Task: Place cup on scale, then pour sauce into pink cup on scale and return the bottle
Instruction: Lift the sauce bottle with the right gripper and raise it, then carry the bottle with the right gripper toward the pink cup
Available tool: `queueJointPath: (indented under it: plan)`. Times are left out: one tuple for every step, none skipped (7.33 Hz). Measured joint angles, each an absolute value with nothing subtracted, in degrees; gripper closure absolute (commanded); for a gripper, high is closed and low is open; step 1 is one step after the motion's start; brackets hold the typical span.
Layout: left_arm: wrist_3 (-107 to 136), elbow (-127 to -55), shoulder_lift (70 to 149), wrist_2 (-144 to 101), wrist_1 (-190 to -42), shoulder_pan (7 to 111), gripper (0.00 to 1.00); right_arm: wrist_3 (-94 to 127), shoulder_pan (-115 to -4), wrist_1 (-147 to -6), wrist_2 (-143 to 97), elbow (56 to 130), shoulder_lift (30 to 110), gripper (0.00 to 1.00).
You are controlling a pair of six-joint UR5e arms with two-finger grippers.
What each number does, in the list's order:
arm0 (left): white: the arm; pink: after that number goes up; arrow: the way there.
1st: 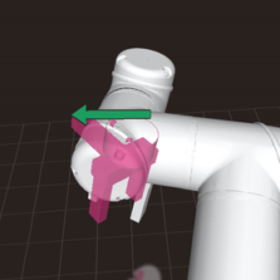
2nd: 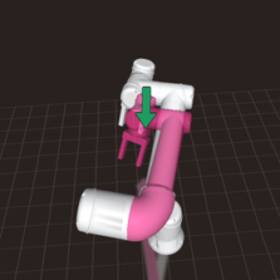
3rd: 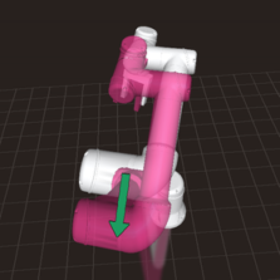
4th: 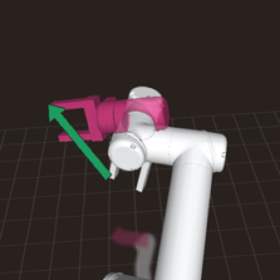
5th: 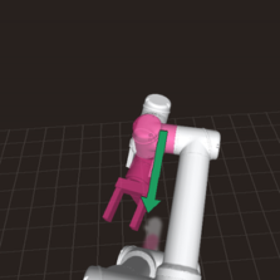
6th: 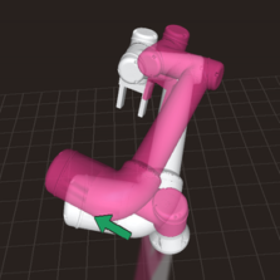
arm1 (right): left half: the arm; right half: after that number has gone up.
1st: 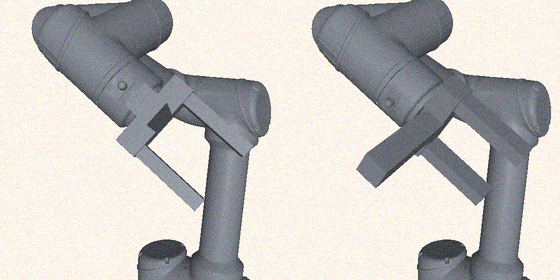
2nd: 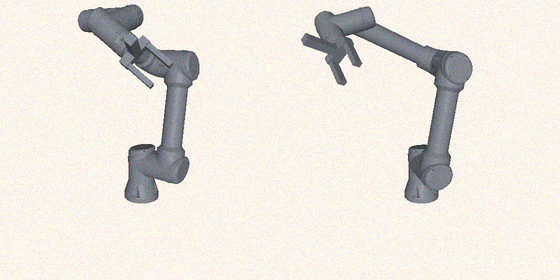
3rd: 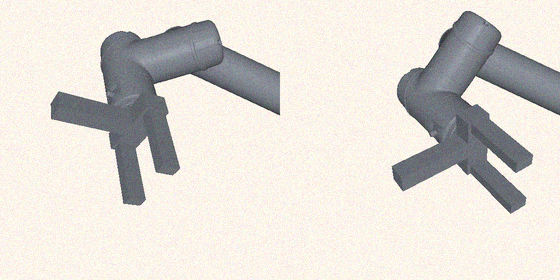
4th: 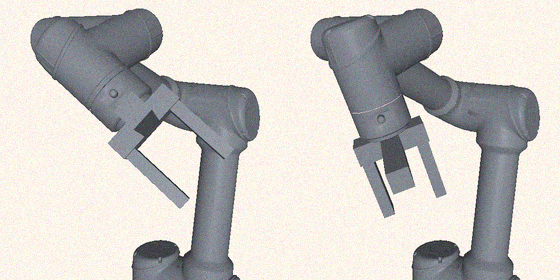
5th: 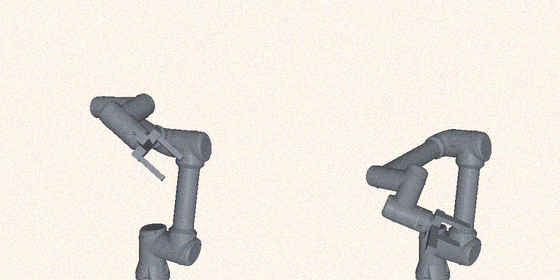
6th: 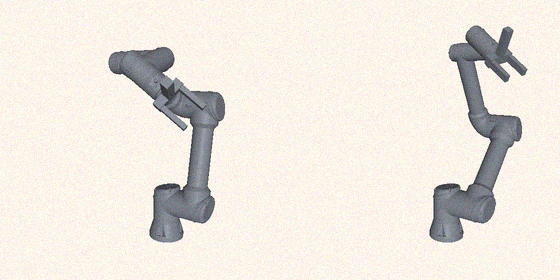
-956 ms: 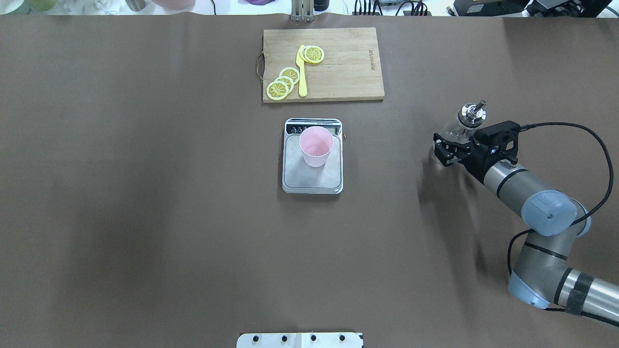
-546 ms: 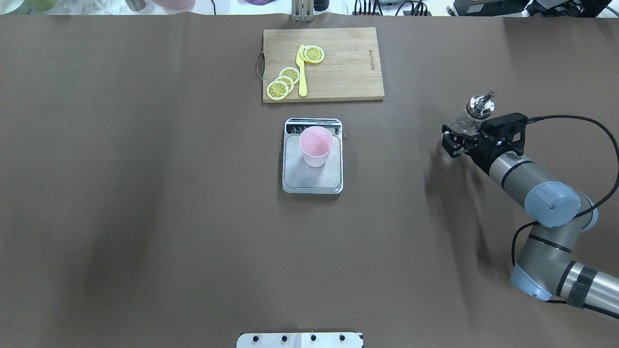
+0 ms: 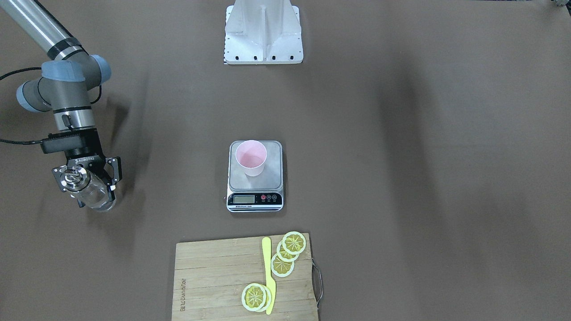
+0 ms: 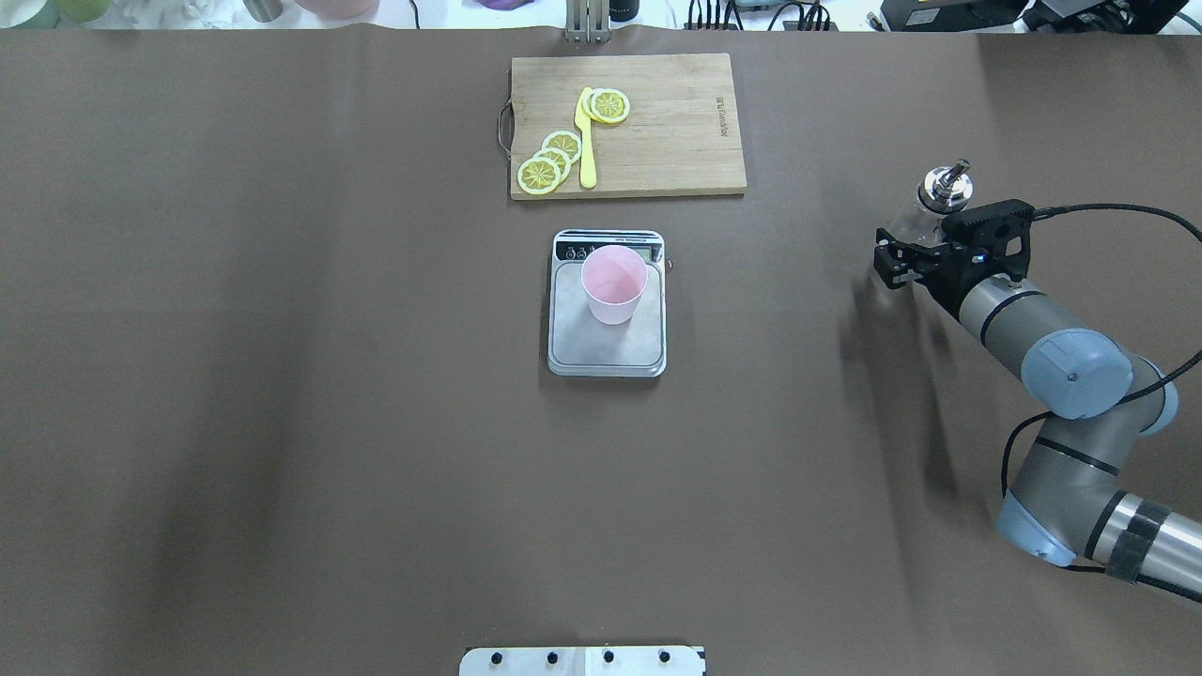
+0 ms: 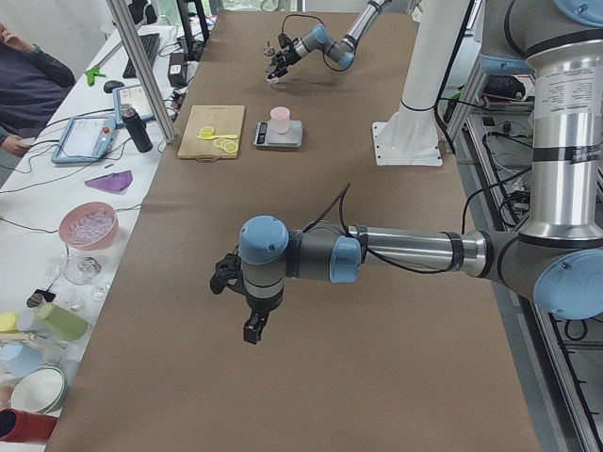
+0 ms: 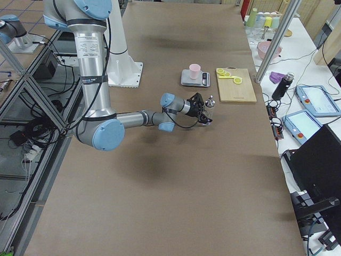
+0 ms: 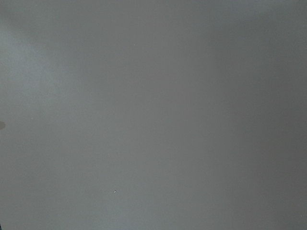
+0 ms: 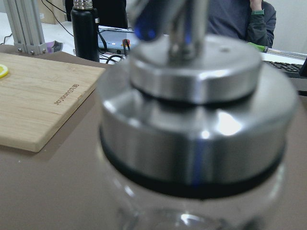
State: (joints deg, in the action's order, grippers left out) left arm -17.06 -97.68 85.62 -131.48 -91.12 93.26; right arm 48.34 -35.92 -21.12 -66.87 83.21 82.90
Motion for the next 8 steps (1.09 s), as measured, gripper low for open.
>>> queueJointPath:
  plan:
    - [-16.96,-97.59,85.61,-131.51,-91.15,93.26,0.02,48.10,-36.02,-22.74,-66.28,83.46,82.89,1.00]
    - [-16.84,-97.53,85.60,-131.52,-91.22,93.26,0.02,47.56,-36.07,-25.32,-65.03,84.29,82.77,1.00]
    - [-16.75,-97.44,85.58,-131.51,-91.30,93.26,0.02,47.01,-36.06,-29.73,-63.07,86.28,82.54,1.00]
    - [-16.69,-97.33,85.55,-131.47,-91.36,93.26,0.02,46.79,-35.87,-35.67,-61.02,89.45,82.37,1.00]
    - [-16.62,-97.26,85.53,-131.43,-91.37,93.25,0.02,46.73,-35.24,-42.18,-58.88,93.11,82.22,1.00]
    - [-16.54,-97.16,85.52,-131.41,-91.33,93.25,0.02,46.76,-34.14,-48.61,-56.30,96.12,81.58,1.00]
    - [-16.48,-97.01,85.38,-131.40,-91.29,93.25,0.02,46.89,-32.76,-54.79,-53.37,97.97,80.21,1.00]
    - [-16.43,-96.89,85.08,-131.40,-91.30,93.25,0.02,47.15,-31.13,-60.42,-50.25,98.78,78.49,1.00]
